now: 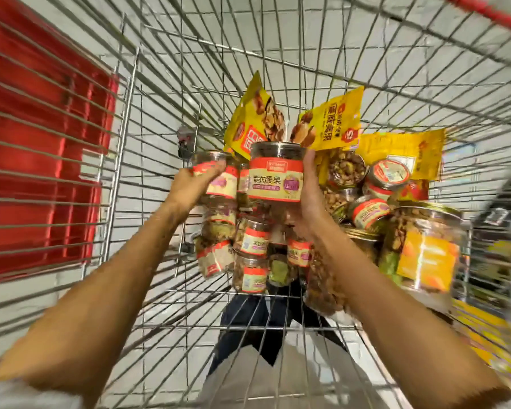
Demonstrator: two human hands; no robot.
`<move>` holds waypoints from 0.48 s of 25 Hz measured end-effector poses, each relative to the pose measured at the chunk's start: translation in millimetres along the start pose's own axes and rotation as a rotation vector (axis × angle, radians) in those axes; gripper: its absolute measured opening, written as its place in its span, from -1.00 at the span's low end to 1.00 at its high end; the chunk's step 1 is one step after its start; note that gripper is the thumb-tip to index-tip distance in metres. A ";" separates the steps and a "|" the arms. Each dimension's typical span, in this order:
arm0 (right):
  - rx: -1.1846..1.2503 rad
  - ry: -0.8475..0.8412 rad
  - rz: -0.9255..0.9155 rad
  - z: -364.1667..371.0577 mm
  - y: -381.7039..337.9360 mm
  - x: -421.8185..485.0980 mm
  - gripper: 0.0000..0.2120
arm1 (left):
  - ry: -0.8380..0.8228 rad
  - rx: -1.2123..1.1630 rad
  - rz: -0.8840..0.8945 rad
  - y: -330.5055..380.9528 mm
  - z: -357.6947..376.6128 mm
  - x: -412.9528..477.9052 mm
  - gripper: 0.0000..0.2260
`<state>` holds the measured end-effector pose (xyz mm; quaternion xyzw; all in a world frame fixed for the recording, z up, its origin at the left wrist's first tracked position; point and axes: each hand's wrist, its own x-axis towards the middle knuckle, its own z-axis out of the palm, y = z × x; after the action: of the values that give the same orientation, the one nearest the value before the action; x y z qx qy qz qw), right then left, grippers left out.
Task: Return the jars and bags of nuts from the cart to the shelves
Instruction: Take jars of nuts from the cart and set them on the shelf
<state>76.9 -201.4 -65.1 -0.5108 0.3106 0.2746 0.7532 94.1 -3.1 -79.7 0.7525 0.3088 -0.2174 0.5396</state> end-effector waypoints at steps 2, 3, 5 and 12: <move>0.016 0.013 -0.100 -1.1 -21.5 -34.3 -0.37 | -0.253 -0.372 -0.057 38.3 -0.4 -34.7 -0.77; 0.049 0.027 -0.159 -4.8 -30.9 -55.9 -0.37 | -0.400 -0.469 -0.060 56.9 1.0 -54.1 -0.72; 0.165 0.083 -0.300 -19.5 -43.3 -104.5 -0.37 | -0.640 -0.546 0.015 89.3 9.6 -92.6 -0.63; 0.601 0.435 -0.813 -123.5 -8.0 -313.9 -0.26 | -1.330 -0.432 0.196 138.6 125.2 -272.6 -0.48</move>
<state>-146.4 -350.3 139.3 -0.3970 0.3015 -0.2512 0.8297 -3.0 -215.8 153.8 0.3605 -0.1191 -0.5153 0.7683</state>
